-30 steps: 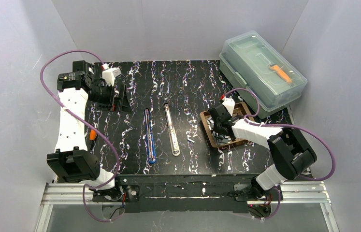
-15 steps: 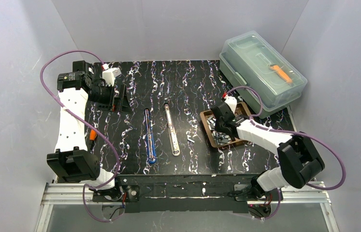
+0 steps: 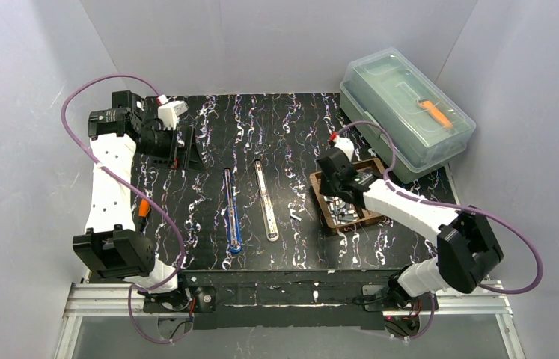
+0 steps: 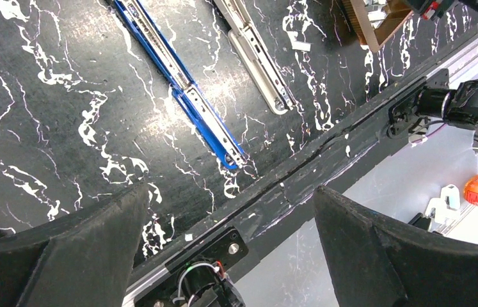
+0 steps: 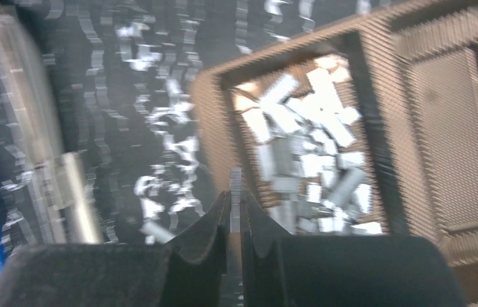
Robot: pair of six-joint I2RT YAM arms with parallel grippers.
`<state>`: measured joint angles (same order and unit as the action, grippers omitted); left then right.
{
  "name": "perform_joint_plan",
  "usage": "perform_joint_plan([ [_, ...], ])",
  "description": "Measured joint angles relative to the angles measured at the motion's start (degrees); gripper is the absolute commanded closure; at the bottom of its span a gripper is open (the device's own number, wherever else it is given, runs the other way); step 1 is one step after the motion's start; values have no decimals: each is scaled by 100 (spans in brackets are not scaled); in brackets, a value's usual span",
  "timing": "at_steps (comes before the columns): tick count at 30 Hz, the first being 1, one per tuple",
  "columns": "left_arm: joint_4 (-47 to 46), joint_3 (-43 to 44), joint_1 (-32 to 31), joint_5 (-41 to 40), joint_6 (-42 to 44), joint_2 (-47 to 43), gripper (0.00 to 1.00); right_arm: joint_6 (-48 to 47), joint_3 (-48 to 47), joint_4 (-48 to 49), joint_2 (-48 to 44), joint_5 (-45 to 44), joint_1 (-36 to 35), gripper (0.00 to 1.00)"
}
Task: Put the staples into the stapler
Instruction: Place the staple at the center of the board.
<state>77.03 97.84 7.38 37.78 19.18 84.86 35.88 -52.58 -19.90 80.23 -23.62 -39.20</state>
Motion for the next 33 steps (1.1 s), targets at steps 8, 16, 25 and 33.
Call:
perform_joint_plan([
  [8,-94,-166,0,61,-79,96,1,-13,-929,72,739,44,-925,84],
  [16,-160,-236,0,61,-79,96,1,-15,-1150,153,1729,173,-1311,84],
  [25,-155,-245,0,52,-68,96,1,-13,-1150,645,2090,326,-1300,71],
  [33,-153,-247,0,57,-48,96,1,-37,-1150,750,2208,385,-1300,48],
])
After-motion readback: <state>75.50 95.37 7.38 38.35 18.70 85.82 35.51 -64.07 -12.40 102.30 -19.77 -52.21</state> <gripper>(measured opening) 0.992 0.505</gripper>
